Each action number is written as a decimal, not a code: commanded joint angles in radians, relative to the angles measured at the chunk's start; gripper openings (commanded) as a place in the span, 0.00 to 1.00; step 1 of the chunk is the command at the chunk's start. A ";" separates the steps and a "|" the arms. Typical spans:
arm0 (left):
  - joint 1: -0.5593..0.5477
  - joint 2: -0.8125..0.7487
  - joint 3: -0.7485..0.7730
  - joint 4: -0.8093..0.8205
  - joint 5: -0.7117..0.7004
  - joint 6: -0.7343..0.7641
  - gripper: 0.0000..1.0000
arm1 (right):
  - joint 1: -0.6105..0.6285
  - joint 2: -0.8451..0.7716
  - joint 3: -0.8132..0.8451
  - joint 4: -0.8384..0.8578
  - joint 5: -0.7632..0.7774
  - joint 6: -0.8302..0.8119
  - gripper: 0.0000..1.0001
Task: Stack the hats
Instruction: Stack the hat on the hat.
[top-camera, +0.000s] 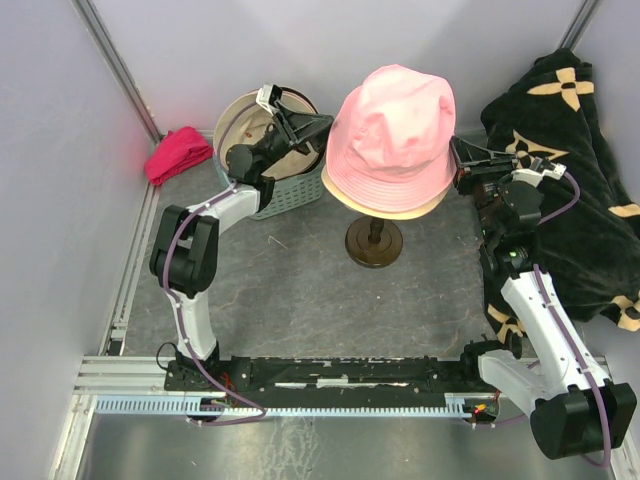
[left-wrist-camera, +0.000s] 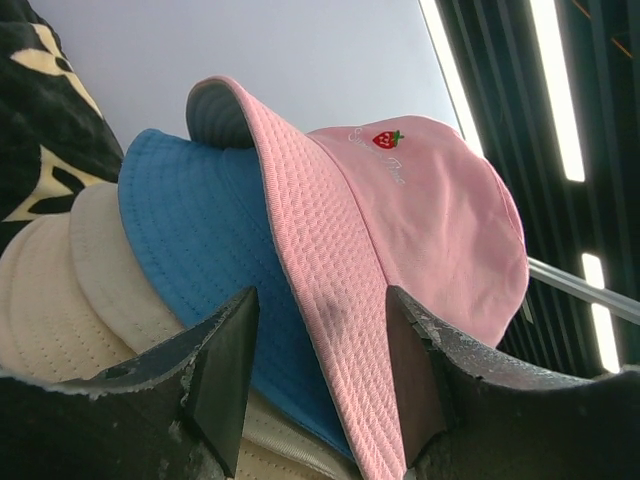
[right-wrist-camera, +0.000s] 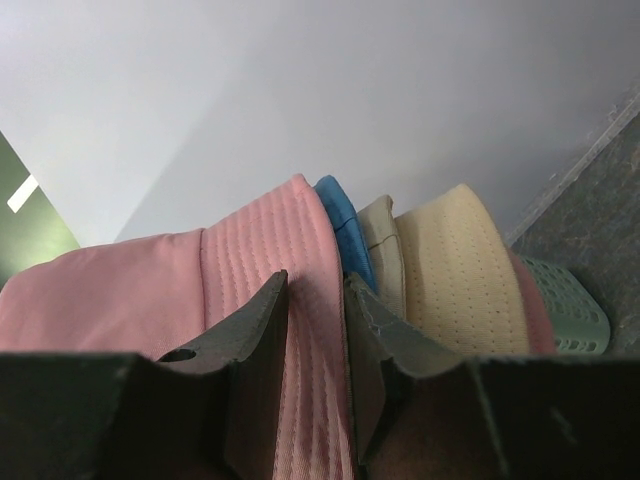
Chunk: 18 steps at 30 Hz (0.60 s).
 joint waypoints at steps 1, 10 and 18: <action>-0.004 0.009 0.047 0.057 0.018 -0.053 0.59 | -0.001 0.000 0.057 0.019 -0.024 -0.016 0.37; -0.006 0.021 0.067 0.070 0.014 -0.063 0.33 | -0.001 0.009 0.066 0.013 -0.029 -0.020 0.37; -0.015 0.042 0.089 0.086 0.013 -0.078 0.32 | -0.002 0.011 0.077 0.002 -0.031 -0.028 0.37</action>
